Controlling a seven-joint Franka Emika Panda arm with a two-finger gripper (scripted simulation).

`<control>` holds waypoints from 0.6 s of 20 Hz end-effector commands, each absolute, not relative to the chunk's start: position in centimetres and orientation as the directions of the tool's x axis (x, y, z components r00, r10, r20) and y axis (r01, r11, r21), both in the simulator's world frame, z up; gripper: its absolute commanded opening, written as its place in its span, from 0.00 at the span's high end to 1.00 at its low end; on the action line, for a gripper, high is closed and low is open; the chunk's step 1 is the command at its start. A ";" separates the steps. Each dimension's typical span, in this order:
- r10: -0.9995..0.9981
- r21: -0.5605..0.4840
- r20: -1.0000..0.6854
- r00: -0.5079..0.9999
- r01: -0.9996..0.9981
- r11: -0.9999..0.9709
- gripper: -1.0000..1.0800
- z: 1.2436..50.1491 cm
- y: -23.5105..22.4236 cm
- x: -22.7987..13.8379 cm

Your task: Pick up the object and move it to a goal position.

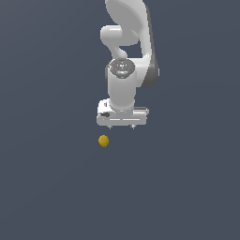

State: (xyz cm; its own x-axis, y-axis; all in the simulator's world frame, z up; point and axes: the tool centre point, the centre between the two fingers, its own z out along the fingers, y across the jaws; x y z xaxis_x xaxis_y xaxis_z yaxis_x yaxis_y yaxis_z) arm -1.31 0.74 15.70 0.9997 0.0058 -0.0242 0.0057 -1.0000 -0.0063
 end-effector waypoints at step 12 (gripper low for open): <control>-0.018 -0.030 -0.012 1.000 -0.018 -0.999 0.04 17.4 0.4 -1.1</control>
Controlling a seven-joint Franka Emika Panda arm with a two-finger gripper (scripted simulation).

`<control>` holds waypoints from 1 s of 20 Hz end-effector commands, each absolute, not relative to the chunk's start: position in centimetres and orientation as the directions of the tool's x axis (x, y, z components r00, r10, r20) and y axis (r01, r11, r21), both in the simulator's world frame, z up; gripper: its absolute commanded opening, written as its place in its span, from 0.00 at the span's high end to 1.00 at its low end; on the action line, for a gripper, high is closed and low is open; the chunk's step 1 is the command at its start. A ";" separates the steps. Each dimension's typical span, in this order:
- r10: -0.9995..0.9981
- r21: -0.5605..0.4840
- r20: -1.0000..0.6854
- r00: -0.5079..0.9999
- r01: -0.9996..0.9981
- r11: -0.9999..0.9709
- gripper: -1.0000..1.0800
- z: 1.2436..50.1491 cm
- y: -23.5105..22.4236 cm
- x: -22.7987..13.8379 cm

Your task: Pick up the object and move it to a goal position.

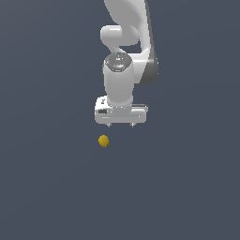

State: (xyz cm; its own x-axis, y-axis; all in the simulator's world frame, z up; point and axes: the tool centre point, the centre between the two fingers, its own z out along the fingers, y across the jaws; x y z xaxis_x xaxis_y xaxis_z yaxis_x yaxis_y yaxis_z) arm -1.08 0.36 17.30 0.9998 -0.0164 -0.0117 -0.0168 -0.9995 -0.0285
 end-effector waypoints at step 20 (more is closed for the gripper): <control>-0.336 -0.013 -0.007 0.942 -0.336 -0.942 0.04 10.6 -5.9 -1.0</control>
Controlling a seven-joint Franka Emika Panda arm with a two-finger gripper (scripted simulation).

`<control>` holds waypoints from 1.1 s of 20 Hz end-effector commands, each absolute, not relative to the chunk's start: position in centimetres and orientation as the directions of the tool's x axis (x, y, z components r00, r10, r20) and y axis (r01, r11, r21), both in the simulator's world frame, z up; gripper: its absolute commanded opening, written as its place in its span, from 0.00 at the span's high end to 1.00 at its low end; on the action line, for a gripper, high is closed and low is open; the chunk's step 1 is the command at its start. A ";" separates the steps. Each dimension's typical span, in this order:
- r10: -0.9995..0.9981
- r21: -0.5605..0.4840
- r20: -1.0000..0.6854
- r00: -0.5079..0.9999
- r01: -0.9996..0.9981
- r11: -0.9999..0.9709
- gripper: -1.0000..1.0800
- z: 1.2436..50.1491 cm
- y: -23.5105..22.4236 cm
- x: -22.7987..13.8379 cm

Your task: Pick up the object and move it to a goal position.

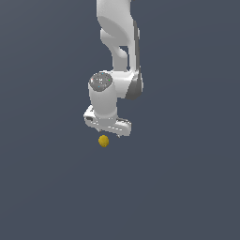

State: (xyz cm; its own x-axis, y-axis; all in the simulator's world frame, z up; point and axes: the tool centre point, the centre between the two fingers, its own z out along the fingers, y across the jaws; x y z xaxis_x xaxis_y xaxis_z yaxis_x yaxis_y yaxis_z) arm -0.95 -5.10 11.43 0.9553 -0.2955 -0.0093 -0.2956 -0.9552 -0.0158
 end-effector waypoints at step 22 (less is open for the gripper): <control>-0.457 0.000 -0.001 0.889 -0.457 -0.889 0.04 4.7 -8.7 -1.6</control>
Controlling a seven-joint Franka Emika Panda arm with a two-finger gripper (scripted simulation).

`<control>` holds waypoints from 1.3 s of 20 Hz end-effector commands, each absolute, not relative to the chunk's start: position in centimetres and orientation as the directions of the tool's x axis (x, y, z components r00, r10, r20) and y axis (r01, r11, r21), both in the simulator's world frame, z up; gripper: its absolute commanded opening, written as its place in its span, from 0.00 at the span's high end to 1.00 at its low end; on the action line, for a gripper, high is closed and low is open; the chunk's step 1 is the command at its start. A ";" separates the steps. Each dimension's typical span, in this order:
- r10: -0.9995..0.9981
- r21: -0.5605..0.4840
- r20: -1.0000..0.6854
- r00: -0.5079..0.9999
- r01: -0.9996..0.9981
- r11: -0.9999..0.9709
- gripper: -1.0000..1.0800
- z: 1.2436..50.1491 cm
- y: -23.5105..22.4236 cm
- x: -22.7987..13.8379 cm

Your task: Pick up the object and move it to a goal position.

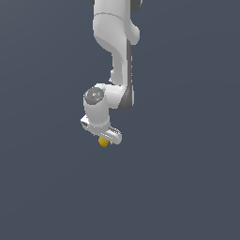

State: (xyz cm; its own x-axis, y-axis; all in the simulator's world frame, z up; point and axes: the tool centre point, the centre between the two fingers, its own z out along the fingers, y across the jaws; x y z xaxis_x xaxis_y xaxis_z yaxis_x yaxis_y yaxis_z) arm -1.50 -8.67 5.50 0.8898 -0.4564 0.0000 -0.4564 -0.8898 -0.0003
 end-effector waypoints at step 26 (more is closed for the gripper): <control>-0.459 -0.001 0.000 0.889 -0.459 -0.889 1.00 4.1 -7.0 -1.0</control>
